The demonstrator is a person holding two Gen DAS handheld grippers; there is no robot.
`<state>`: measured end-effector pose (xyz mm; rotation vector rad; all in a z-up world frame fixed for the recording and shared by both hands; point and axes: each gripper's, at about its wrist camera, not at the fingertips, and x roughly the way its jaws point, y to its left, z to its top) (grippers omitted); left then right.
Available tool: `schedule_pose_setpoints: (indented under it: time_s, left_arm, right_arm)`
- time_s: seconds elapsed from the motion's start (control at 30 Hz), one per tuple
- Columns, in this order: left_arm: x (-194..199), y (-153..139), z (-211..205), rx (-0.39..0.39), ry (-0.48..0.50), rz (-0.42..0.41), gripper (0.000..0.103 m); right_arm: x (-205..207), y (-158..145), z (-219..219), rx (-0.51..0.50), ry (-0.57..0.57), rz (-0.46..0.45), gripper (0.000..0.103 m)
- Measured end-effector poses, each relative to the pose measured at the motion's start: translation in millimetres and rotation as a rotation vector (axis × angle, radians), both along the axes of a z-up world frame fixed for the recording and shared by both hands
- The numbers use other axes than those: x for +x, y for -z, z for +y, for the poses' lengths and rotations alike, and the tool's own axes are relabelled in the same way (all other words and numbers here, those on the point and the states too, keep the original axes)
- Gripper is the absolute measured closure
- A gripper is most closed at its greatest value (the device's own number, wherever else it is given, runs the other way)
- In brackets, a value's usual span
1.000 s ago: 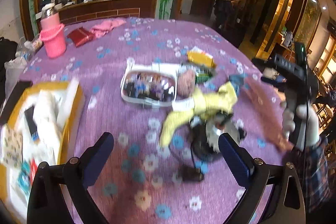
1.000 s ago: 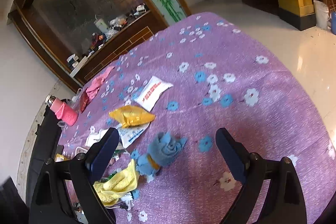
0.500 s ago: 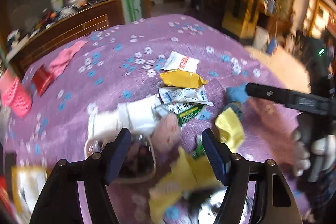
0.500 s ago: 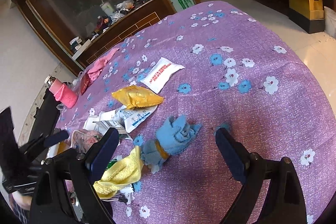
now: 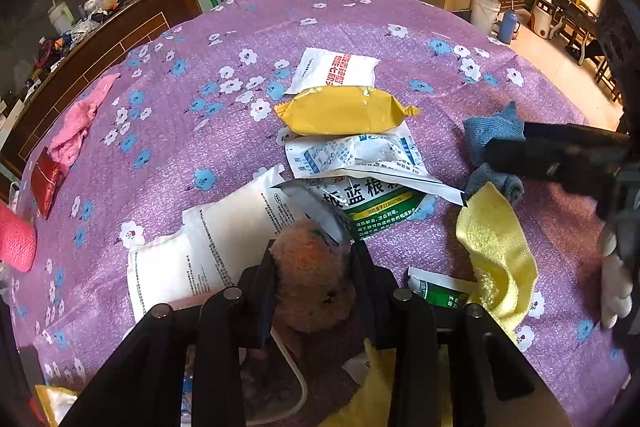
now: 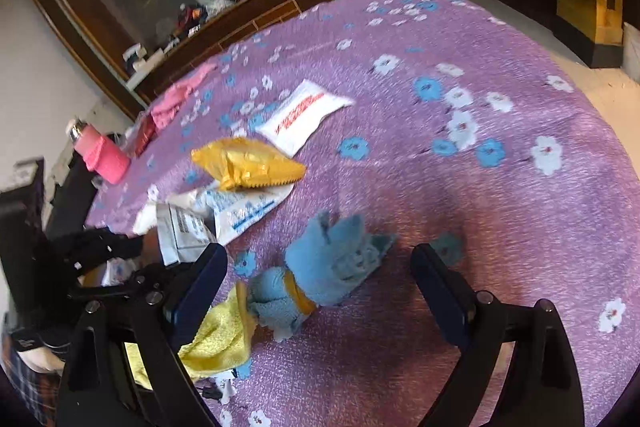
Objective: Organize soft objects
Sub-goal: 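Grasp the pink plush ball with the left tool while the right tool moves to the blue glove, then grasp the blue glove with the right tool while the left tool lifts the plush ball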
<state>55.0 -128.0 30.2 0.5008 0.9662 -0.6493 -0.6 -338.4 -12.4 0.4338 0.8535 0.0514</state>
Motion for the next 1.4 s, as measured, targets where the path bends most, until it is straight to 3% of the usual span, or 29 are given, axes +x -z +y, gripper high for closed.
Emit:
schedule_pose_setpoints:
  time_s: [0.07,0.1,0.13,0.17,0.23,0.63,0.9,1.0,1.2,1.4]
  left_arm:
    - [1,0,-2,0.004,-0.002,-0.001,0.079]
    - [-1,-1,-2,0.001,-0.004,-0.013,0.081]
    - [-3,-2,-2,0.003,-0.004,-0.024,0.081]
    - [-4,-4,-2,0.000,-0.006,-0.031,0.081]
    - [-7,-9,0,-0.012,-0.020,-0.052,0.081]
    - [-40,-78,44,-0.199,-0.098,-0.141,0.081]
    - [-80,-102,131,-0.318,-0.232,-0.132,0.081]
    - [-95,-103,182,-0.322,-0.355,-0.171,0.081]
    - [-132,-83,292,-0.358,-0.594,-0.143,0.081]
    - [-149,-60,344,-0.319,-0.722,-0.126,0.081]
  right_arm:
    - [1,0,11,-0.072,-0.014,0.001,0.018]
    - [1,1,16,-0.100,-0.023,0.002,0.026]
    - [0,1,21,-0.145,-0.029,0.006,0.043]
    - [-1,1,23,-0.161,-0.030,0.007,0.050]
    - [-2,0,18,-0.111,-0.030,0.003,0.066]
    - [-15,-3,-18,0.124,0.040,-0.043,0.070]
    - [-26,-10,-37,0.185,0.096,-0.095,0.070]
    - [-30,-13,-38,0.192,0.107,-0.110,0.070]
    - [-37,-26,-34,0.139,0.135,-0.149,0.070]
    - [-64,-70,-6,0.113,0.066,-0.218,0.069]
